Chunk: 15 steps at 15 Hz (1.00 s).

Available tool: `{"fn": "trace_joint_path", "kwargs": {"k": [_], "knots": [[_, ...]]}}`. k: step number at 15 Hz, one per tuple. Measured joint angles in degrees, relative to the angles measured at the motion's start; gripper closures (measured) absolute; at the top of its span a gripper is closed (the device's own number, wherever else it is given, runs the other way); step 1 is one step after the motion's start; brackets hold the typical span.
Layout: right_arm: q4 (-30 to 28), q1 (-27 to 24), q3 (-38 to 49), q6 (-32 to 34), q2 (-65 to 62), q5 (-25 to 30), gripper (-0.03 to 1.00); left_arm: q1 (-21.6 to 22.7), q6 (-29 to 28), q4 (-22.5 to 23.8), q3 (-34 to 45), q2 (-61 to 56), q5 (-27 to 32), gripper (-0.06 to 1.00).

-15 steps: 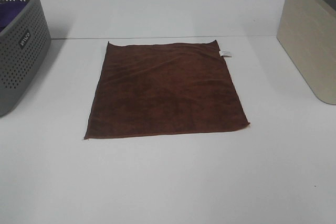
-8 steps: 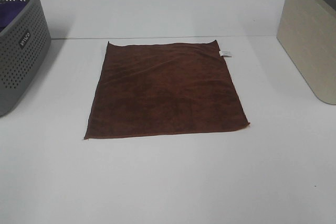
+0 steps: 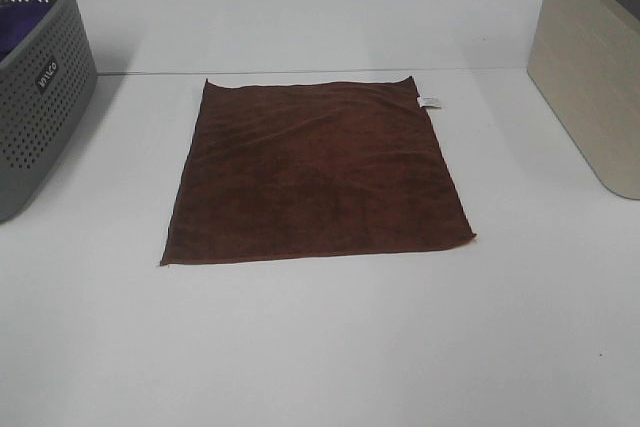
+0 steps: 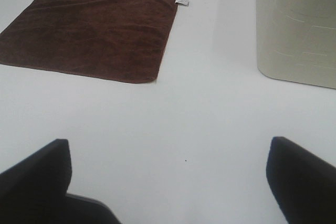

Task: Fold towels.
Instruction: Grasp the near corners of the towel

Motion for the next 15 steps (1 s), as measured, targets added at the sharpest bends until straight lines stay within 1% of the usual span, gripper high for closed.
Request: {"fn": "trace_joint_path", "kwargs": {"k": [15], "knots": [[0.0,0.0,0.0,0.0,0.0,0.0,0.00,0.0,0.0,0.0,0.0,0.0,0.0,0.18]]}}
